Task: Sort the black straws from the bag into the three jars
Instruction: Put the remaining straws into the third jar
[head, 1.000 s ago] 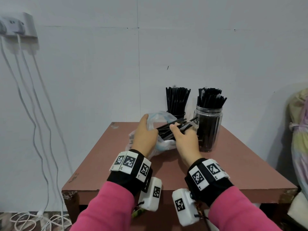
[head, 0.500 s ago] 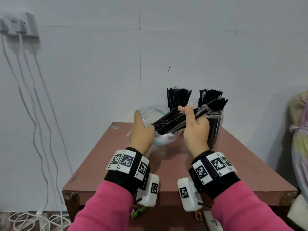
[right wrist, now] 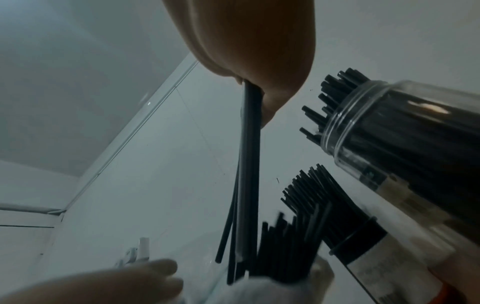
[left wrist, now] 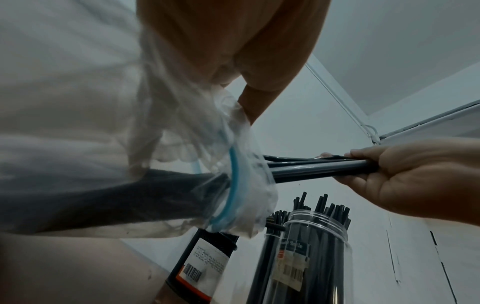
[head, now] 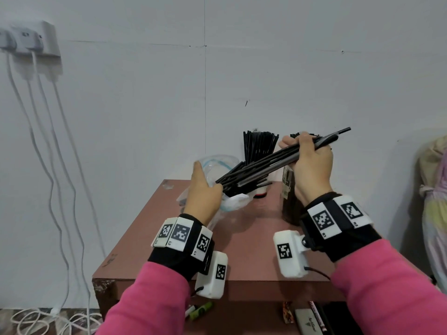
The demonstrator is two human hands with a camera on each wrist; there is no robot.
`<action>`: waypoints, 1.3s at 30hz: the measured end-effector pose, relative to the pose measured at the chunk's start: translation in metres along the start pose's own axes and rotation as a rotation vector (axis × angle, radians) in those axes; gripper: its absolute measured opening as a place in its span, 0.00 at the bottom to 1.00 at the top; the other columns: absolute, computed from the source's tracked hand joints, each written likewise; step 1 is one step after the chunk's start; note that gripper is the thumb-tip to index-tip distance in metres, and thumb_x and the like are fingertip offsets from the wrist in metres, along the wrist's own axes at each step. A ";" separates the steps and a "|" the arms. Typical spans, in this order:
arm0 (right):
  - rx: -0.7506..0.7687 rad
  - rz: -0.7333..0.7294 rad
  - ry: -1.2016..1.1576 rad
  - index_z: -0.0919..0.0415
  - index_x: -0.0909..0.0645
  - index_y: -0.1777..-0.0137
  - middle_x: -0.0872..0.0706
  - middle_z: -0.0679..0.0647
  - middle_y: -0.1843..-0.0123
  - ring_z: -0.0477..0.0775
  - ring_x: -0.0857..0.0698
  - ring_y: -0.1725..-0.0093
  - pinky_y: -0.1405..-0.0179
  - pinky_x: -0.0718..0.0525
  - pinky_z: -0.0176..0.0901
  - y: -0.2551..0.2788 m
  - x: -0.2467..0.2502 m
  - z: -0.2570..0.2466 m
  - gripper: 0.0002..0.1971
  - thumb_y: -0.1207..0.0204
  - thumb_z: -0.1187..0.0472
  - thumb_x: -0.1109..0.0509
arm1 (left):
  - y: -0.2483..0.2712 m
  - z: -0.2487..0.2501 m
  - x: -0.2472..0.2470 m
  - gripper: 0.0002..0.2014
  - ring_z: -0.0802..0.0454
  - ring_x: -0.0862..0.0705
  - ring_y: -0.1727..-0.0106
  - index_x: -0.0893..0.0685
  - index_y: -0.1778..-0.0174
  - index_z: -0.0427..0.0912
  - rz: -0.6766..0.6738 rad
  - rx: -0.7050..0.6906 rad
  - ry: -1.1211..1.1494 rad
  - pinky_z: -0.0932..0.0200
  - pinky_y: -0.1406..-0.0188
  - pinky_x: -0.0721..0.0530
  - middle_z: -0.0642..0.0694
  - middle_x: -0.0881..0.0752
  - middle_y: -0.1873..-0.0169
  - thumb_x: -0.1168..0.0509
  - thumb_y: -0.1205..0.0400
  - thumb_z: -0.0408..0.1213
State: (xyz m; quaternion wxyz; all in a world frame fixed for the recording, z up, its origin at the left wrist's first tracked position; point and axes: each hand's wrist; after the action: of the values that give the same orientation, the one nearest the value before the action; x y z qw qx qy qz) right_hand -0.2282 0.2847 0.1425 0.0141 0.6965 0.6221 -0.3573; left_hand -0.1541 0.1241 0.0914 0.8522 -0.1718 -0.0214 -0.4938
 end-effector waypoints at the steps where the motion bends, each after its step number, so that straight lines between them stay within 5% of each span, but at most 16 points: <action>1: -0.001 0.003 0.000 0.64 0.28 0.49 0.11 0.57 0.60 0.55 0.09 0.57 0.52 0.11 0.47 -0.004 0.001 -0.004 0.05 0.14 0.62 0.41 | 0.001 0.000 0.000 0.38 0.49 0.39 0.19 0.54 0.15 0.46 -0.009 0.004 0.003 0.70 0.35 0.41 0.45 0.42 0.17 0.42 0.17 0.26; 3: -0.006 0.001 0.013 0.66 0.29 0.46 0.11 0.58 0.60 0.57 0.09 0.58 0.54 0.11 0.48 -0.014 0.005 -0.012 0.06 0.14 0.62 0.40 | 0.001 -0.001 0.000 0.38 0.51 0.34 0.23 0.54 0.15 0.46 -0.020 0.005 0.018 0.77 0.42 0.39 0.45 0.39 0.18 0.42 0.17 0.26; 5: -0.016 0.002 0.028 0.67 0.30 0.45 0.11 0.60 0.59 0.58 0.09 0.58 0.56 0.11 0.48 -0.023 0.007 -0.021 0.06 0.14 0.63 0.40 | 0.001 -0.003 -0.001 0.37 0.55 0.28 0.39 0.52 0.15 0.45 -0.019 0.001 0.029 0.84 0.60 0.32 0.44 0.31 0.25 0.42 0.17 0.26; 8: -0.024 0.012 0.017 0.66 0.30 0.48 0.12 0.62 0.59 0.59 0.10 0.59 0.59 0.11 0.48 -0.035 0.012 -0.036 0.05 0.14 0.63 0.40 | -0.001 -0.005 -0.003 0.37 0.63 0.28 0.60 0.50 0.15 0.46 -0.008 0.009 0.044 0.74 0.71 0.30 0.55 0.26 0.52 0.41 0.17 0.27; 10: -0.016 0.018 0.027 0.65 0.29 0.50 0.12 0.61 0.59 0.58 0.09 0.60 0.62 0.11 0.46 -0.043 0.015 -0.047 0.05 0.14 0.63 0.40 | -0.002 -0.006 -0.003 0.37 0.69 0.33 0.67 0.50 0.15 0.46 -0.005 0.016 0.042 0.79 0.73 0.30 0.58 0.31 0.63 0.40 0.17 0.27; 23: 0.278 0.024 0.414 0.64 0.31 0.48 0.16 0.55 0.65 0.52 0.14 0.69 0.54 0.09 0.54 -0.106 0.027 -0.109 0.05 0.16 0.61 0.41 | 0.004 -0.002 -0.002 0.35 0.69 0.34 0.70 0.48 0.15 0.46 -0.029 0.040 0.088 0.82 0.77 0.31 0.61 0.35 0.67 0.41 0.17 0.26; 34: 0.256 -0.064 0.670 0.55 0.32 0.55 0.16 0.53 0.65 0.52 0.15 0.68 0.53 0.13 0.54 -0.103 0.013 -0.061 0.06 0.15 0.59 0.42 | 0.029 0.000 -0.006 0.34 0.73 0.29 0.73 0.45 0.16 0.47 -0.093 0.019 0.030 0.85 0.75 0.31 0.64 0.33 0.63 0.41 0.16 0.25; 39: 0.328 -0.037 0.678 0.53 0.31 0.55 0.16 0.51 0.65 0.50 0.15 0.70 0.57 0.14 0.49 -0.107 0.005 -0.066 0.06 0.16 0.58 0.42 | 0.033 -0.010 -0.009 0.35 0.74 0.35 0.68 0.46 0.16 0.50 -0.104 0.014 0.010 0.86 0.73 0.32 0.67 0.35 0.63 0.40 0.17 0.26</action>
State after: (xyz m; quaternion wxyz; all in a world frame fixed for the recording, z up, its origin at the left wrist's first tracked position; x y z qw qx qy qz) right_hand -0.2900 0.3439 0.2347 -0.3107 0.7568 0.5386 -0.2017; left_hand -0.1319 0.1431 0.0716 0.8267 -0.1622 -0.0293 -0.5380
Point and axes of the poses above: each hand's wrist, its own y-axis away from the middle knuckle, its own x-axis out of the back of the hand, z = x × y
